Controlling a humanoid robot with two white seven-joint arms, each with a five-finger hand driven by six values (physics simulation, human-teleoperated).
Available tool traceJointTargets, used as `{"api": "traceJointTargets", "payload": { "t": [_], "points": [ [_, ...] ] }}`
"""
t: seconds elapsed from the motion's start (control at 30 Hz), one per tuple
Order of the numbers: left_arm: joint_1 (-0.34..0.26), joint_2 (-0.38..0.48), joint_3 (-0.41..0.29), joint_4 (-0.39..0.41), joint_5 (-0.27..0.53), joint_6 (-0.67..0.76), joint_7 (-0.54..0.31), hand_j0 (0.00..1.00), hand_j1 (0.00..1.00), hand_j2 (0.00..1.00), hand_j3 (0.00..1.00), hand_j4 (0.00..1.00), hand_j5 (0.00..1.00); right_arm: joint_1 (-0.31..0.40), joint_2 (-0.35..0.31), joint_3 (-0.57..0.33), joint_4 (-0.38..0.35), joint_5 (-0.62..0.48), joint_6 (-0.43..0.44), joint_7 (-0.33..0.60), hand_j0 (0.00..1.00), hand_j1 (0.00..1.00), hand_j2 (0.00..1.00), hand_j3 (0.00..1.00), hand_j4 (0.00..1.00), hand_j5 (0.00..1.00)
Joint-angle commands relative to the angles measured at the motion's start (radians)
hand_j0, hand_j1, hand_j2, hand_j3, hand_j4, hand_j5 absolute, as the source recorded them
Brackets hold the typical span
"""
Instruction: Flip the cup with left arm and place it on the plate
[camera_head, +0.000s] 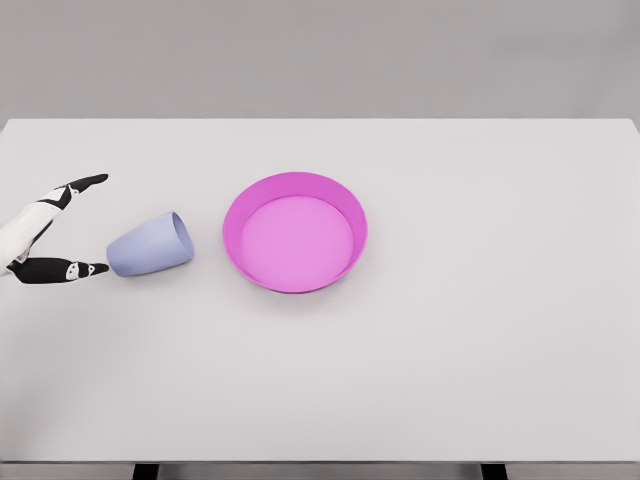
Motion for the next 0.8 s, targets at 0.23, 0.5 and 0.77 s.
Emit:
{"api": "traceJointTargets", "payload": {
  "t": [0.23,0.5,0.77],
  "points": [
    [0.014,-0.011,0.003,0.0,0.009,0.001,-0.158,1.0,1.0,1.0,1.0,1.0,1.0,0.0,0.0,0.001,0.0,0.0,0.0,0.0,1.0,1.0,1.0,1.0,1.0,1.0],
    [0.058,0.001,0.066,-0.011,0.009,0.001,-0.218,1.0,1.0,1.0,1.0,1.0,1.0,0.0,0.0,0.001,0.0,0.0,0.0,0.0,1.0,1.0,1.0,1.0,1.0,1.0],
    [0.183,0.096,0.191,-0.232,0.009,0.001,-0.304,1.0,1.0,1.0,1.0,1.0,1.0,0.0,0.0,0.001,0.0,0.0,0.0,0.0,1.0,1.0,1.0,1.0,1.0,1.0]
  ]
}}
